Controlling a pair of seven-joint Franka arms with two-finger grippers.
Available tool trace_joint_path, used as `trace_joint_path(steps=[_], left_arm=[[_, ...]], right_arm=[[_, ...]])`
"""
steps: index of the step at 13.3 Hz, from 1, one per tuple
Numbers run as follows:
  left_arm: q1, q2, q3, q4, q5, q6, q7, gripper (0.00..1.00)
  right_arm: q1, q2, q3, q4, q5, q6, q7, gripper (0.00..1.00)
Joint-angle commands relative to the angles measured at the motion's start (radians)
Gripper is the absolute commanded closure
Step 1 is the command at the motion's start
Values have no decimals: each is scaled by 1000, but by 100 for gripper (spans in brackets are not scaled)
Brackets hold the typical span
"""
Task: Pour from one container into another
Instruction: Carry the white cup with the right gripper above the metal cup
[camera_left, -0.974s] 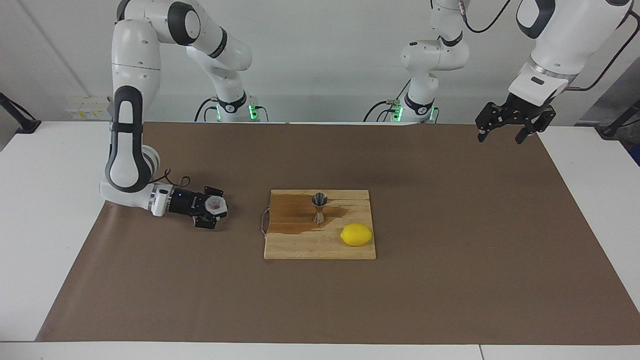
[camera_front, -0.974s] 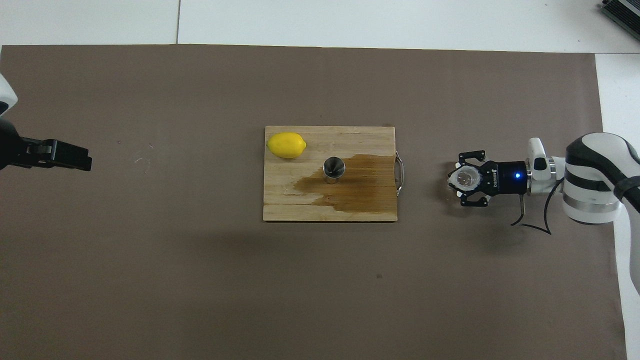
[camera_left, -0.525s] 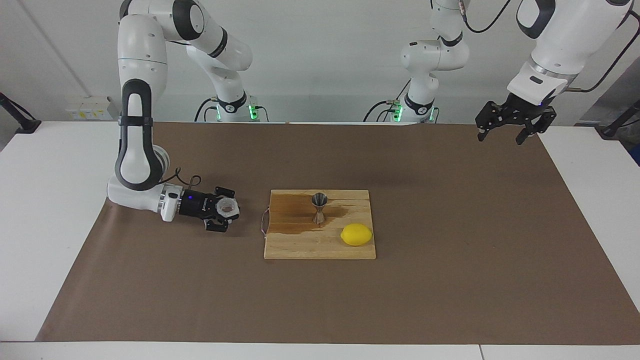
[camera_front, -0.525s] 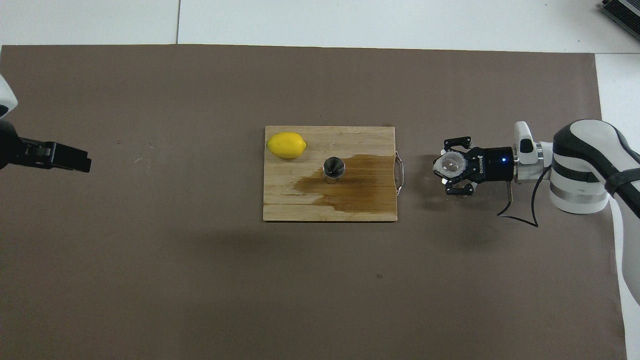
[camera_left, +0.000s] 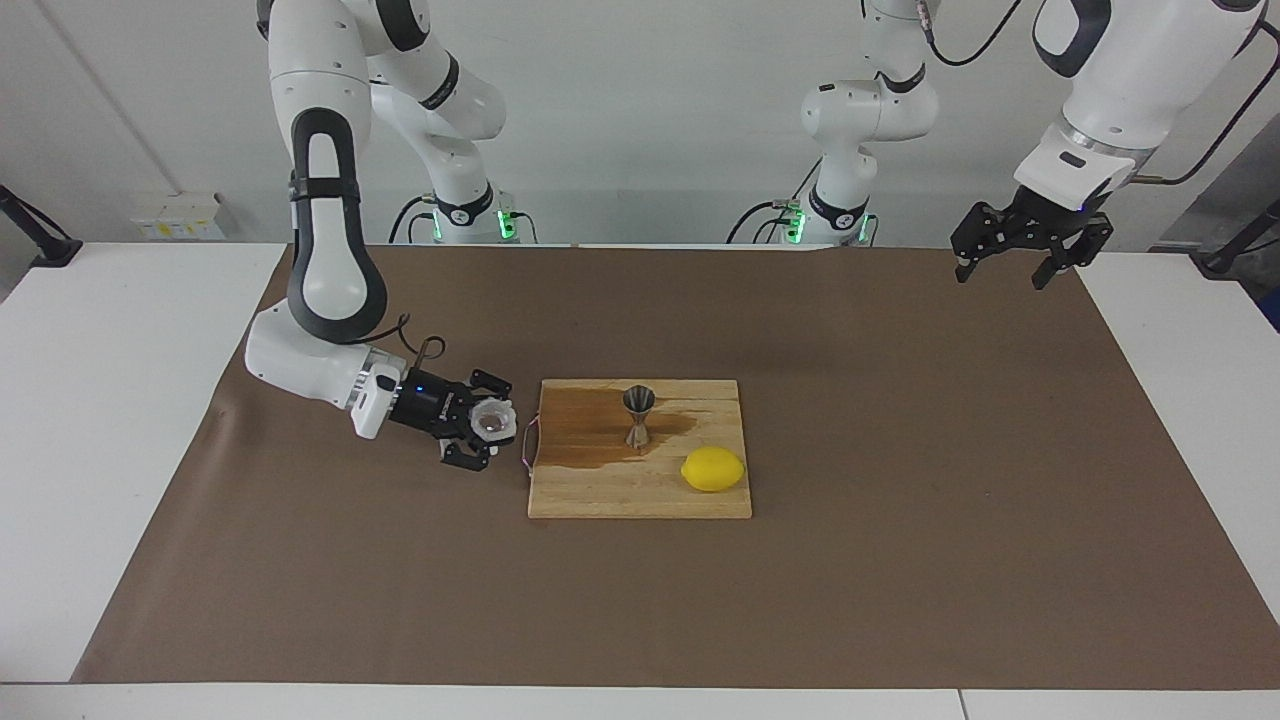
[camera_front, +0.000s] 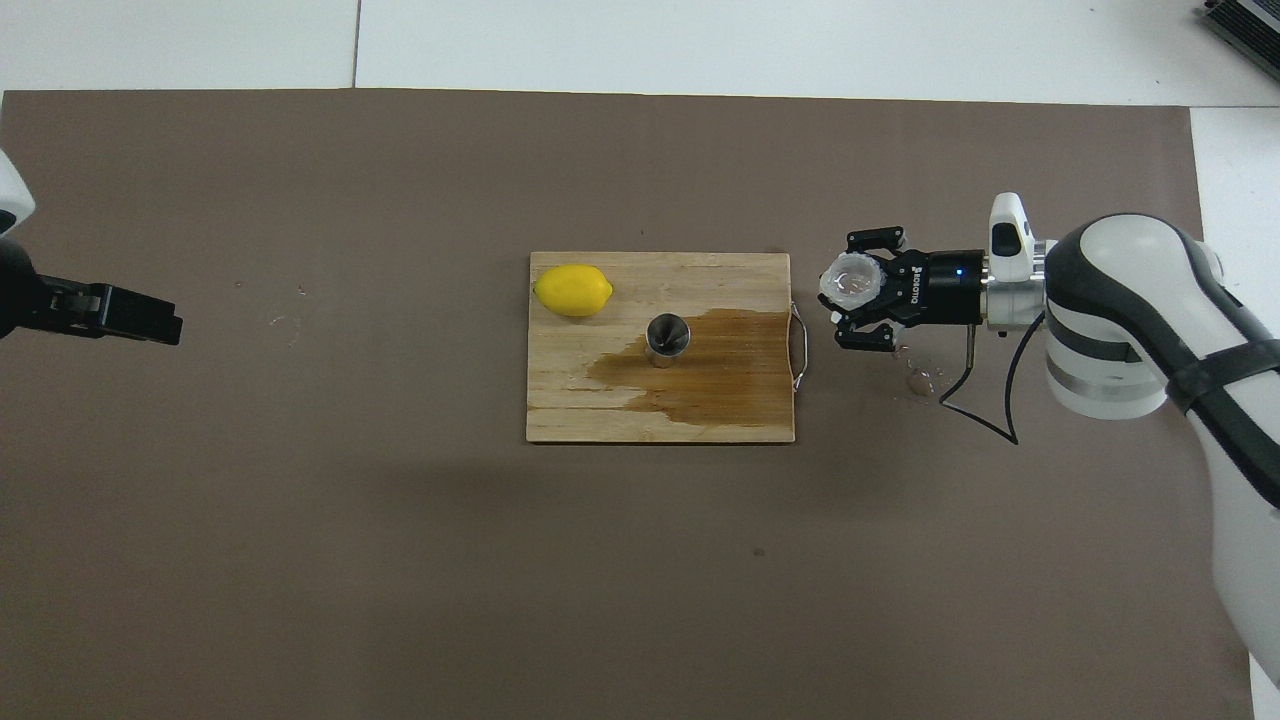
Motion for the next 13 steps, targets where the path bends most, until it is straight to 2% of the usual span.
trace_joint_path(steps=[1,6,10,13], left_arm=[[15,-11,-10,-6,16,-2,16,0],[15,-13,-10,-8,16,-11,10,0],[17,-13,-9,-8,16,-12,9,0],[17,-13,-10,-8,16,-12,9,0]], right_arm=[[49,-31,1,-20,25,98,60,100],[182,-64,1,-52,25,336,112,100],[252,-82,0,-70,22,433,110,100],[295,-114,-3,-98,7,457,104,100]])
